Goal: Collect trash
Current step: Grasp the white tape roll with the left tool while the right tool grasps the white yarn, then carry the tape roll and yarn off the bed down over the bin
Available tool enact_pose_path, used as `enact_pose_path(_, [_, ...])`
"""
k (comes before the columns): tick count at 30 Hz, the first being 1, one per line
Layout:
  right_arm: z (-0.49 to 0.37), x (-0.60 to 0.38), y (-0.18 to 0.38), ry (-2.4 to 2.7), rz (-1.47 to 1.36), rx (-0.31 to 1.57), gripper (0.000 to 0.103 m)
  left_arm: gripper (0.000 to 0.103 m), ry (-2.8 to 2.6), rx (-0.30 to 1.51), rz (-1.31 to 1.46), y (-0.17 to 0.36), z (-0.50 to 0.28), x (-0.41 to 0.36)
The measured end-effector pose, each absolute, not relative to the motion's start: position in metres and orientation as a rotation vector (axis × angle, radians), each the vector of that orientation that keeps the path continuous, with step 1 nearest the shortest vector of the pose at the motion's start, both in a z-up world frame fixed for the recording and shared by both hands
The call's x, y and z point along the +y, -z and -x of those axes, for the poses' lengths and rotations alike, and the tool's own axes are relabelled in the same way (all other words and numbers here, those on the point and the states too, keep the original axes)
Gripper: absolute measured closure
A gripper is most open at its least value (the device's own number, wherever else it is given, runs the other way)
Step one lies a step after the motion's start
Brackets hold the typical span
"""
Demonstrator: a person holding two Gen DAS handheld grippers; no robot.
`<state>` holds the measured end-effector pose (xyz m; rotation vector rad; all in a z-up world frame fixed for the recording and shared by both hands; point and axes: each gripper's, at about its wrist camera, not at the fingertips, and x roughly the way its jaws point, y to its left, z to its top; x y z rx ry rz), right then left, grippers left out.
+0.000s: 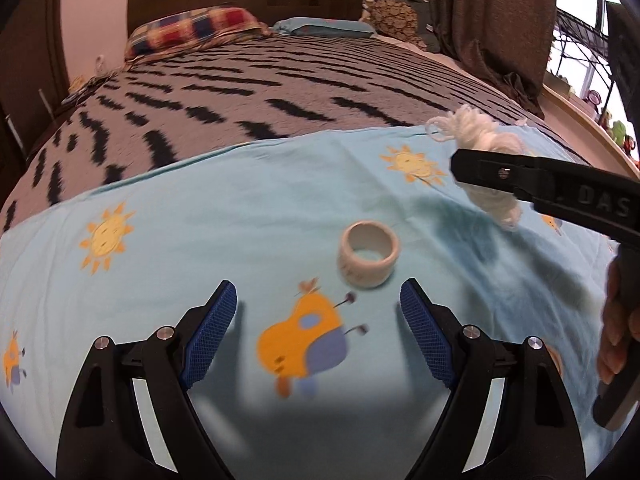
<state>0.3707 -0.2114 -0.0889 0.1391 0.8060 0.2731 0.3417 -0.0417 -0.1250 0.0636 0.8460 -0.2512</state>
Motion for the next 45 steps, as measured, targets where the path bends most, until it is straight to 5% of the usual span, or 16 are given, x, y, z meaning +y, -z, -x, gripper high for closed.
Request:
enact_pose_path(6, [-0.362,-0.233,0.09,-0.251,-0.133,0.807,0.058,0.034,0.278,0.857,-0.06,0.131,-0.358,-0.062])
enact_pose_path(11, [-0.347,-0.238,0.094,-0.239,-0.11,0.816,0.058,0.071,0.307,0.873,-0.087,0.133,-0.359,-0.073])
enact_pose_path(35, [-0.106,-0.279,0.022,-0.241,-0.014,0.68,0.058,0.072,0.333,0.794,-0.046,0.044,-0.096,-0.03])
enact_pose_path(45, [0.009,-0.283,0.035,-0.296,-0.039,0.679,0.058,0.072,0.365,0.693,-0.141,0.032,0.018,-0.055])
